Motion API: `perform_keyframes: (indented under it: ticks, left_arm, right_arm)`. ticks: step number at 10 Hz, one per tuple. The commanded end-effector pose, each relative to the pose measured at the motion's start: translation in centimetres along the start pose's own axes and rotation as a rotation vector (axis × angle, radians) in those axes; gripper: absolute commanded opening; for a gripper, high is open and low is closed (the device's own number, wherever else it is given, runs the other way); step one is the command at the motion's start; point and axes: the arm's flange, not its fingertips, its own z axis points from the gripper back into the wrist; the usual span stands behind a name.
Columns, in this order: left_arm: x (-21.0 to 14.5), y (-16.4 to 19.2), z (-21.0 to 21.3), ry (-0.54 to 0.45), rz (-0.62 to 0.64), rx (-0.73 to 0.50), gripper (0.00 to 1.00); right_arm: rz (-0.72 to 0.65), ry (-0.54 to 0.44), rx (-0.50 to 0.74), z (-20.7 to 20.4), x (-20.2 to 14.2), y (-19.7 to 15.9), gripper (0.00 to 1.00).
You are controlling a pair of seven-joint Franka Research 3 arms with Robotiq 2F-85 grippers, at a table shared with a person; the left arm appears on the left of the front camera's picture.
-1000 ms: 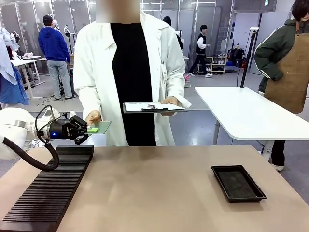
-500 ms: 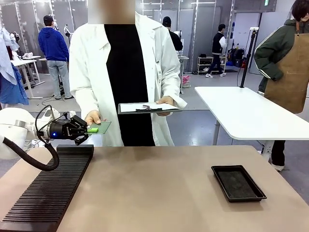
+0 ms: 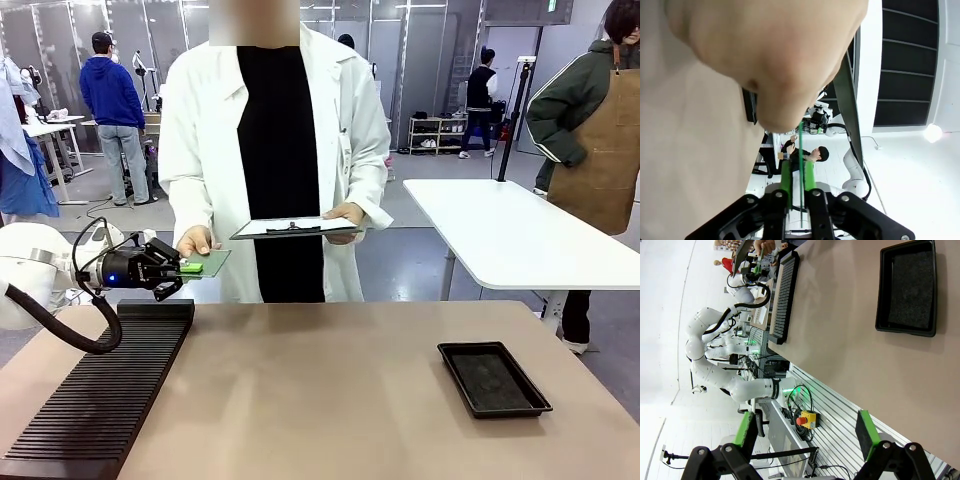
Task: Inspect the PCB.
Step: Release the Blank PCB you were holding.
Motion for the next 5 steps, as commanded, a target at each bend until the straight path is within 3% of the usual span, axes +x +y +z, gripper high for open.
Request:
perform_keyframes:
  ticks: [1,2,3,5]
  left_arm:
    - [0.17,-0.52,-0.08,-0.027,-0.001,-0.009,0.81]
    - [0.2,-0.59,-0.07,-0.031,0.002,-0.006,0.86]
    - [0.23,-0.55,-0.11,-0.051,0.002,0.03,1.0]
    - [0.23,-0.83,-0.11,-0.04,-0.004,0.029,1.0]
  right_arm:
    - [0.015,-0.005,0.012,0.21,0.11,0.17,1.0]
    - [0.015,-0.005,0.012,0.21,0.11,0.17,1.0]
    - [0.015,-0.005,0.012,0.21,0.11,0.17,1.0]
    - [0.015,-0.005,0.012,0.21,0.11,0.17,1.0]
